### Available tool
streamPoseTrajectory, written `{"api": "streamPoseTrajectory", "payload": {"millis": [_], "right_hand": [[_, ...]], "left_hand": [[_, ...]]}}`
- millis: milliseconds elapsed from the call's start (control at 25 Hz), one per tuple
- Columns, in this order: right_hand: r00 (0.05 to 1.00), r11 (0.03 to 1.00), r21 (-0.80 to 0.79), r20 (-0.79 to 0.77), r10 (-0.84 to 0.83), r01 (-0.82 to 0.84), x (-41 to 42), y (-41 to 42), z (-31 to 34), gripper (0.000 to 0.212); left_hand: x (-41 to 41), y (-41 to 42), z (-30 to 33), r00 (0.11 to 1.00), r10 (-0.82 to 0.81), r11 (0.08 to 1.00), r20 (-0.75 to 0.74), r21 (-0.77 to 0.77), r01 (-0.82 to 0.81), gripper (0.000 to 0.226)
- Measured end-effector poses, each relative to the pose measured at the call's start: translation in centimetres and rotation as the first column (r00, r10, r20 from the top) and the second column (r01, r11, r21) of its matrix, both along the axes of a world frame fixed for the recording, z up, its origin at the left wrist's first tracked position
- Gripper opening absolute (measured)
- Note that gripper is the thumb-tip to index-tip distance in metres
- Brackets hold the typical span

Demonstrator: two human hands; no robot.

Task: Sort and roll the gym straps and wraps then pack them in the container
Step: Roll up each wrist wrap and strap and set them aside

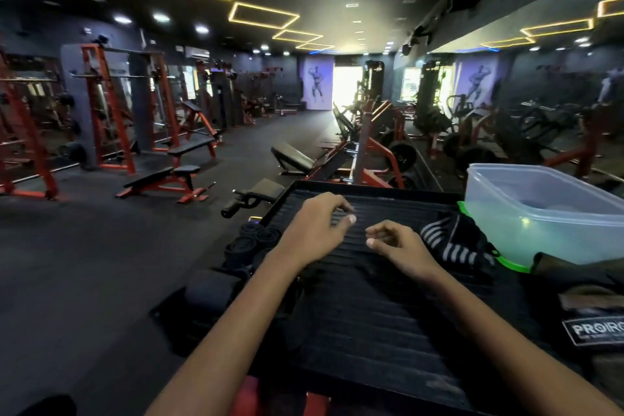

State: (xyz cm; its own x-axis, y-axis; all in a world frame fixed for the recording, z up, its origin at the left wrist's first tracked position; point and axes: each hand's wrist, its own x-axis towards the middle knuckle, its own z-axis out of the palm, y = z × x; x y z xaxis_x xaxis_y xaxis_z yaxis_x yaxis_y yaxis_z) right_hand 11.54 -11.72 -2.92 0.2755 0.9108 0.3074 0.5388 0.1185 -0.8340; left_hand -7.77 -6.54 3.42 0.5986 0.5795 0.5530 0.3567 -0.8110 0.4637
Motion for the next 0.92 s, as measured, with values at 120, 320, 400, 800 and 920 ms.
{"api": "streamPoseTrajectory", "payload": {"millis": [120, 320, 400, 800, 920], "right_hand": [[0.991, 0.992, 0.031, 0.041, -0.126, 0.124, 3.5, -2.9, -0.2, 0.014], [0.904, 0.927, 0.143, 0.212, -0.371, 0.347, 7.7, -5.0, -0.1, 0.013], [0.798, 0.862, 0.145, 0.329, -0.505, 0.486, 8.7, -4.8, 0.3, 0.017], [0.781, 0.781, -0.029, 0.058, -0.622, 0.624, 10.3, -4.0, -1.3, 0.068], [0.767, 0.781, -0.056, -0.16, -0.621, 0.621, 10.2, -3.6, -1.1, 0.065]], "left_hand": [[5.5, -1.4, -1.0, 0.992, -0.058, 0.99, 0.114, -0.123, 0.072, 0.009], [11.6, -2.4, -3.6, 0.99, -0.076, 0.951, 0.117, -0.288, 0.108, 0.012], [13.1, -2.4, -3.9, 0.989, -0.09, 0.94, 0.116, -0.319, 0.123, 0.013], [16.4, -0.8, -8.1, 0.99, -0.056, 0.814, 0.133, -0.567, 0.122, 0.022], [16.7, -1.1, -8.2, 0.992, -0.092, 0.782, 0.088, -0.61, 0.126, 0.038]]}}
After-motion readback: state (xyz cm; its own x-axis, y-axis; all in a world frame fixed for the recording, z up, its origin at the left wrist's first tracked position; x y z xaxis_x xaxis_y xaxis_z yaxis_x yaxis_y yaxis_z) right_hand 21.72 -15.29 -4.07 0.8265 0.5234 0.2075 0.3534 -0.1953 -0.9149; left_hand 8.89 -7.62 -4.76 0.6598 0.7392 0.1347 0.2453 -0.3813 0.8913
